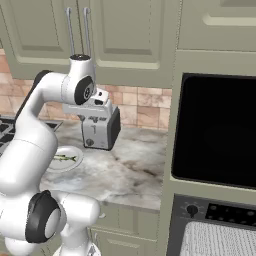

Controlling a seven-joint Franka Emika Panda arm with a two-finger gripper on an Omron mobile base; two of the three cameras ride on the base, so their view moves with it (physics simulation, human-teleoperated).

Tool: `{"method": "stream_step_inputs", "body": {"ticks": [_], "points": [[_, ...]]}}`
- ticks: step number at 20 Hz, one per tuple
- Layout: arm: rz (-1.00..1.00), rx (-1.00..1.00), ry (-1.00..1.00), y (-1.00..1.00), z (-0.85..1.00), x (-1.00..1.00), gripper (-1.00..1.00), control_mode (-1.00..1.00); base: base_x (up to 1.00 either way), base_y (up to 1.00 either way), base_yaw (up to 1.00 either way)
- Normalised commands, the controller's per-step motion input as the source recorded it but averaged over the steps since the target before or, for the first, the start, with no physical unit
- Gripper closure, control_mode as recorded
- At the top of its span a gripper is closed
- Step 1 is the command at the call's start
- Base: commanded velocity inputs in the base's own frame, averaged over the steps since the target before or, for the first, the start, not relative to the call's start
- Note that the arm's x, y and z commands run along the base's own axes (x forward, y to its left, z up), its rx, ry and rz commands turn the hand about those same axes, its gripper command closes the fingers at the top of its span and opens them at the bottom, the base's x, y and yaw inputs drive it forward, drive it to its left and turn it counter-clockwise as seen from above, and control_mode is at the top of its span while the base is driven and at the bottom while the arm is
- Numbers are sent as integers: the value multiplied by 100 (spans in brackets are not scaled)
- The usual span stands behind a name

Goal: Place the fish on the top rack of the oven, and slide the tray back inside. Close the oven door.

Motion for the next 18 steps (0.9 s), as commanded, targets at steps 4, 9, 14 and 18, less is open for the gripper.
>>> {"method": "stream_step_inputs", "body": {"ticks": [4,9,14,18], "points": [[8,0,2,0,-7,-16,-100,-100,0,0,0],[37,0,0,27,-49,-23,-100,-100,0,0,0],[33,0,0,65,-61,-13,-100,-100,0,0,0],[33,0,0,82,-51,-5,-100,-100,0,0,0]]}}
